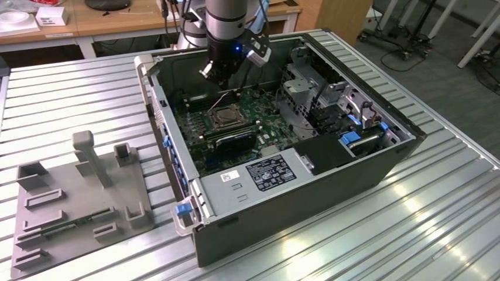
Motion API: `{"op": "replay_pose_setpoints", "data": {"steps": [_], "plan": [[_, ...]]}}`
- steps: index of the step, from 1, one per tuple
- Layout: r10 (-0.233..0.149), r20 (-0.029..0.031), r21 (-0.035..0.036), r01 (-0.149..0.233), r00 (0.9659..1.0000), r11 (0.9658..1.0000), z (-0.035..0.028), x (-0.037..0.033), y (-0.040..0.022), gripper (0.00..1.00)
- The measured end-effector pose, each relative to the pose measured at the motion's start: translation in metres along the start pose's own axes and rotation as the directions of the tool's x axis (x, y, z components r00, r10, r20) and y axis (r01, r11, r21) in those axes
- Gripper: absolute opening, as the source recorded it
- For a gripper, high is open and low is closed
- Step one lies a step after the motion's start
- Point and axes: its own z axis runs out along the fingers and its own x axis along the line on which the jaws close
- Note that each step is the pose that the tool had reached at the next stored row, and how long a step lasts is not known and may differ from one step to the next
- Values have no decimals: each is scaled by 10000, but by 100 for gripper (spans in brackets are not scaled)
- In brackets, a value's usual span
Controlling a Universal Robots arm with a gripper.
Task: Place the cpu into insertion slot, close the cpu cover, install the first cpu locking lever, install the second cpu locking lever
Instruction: 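Install the first cpu locking lever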
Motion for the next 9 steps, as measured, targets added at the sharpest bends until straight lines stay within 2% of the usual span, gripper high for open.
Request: {"op": "replay_pose_setpoints", "data": {"steps": [5,9], "plan": [[-9,-5,4,9,10000,10000,-1,10,-27,11],[-11,-6,4,11,10000,10000,-9,29,-79,11]]}}
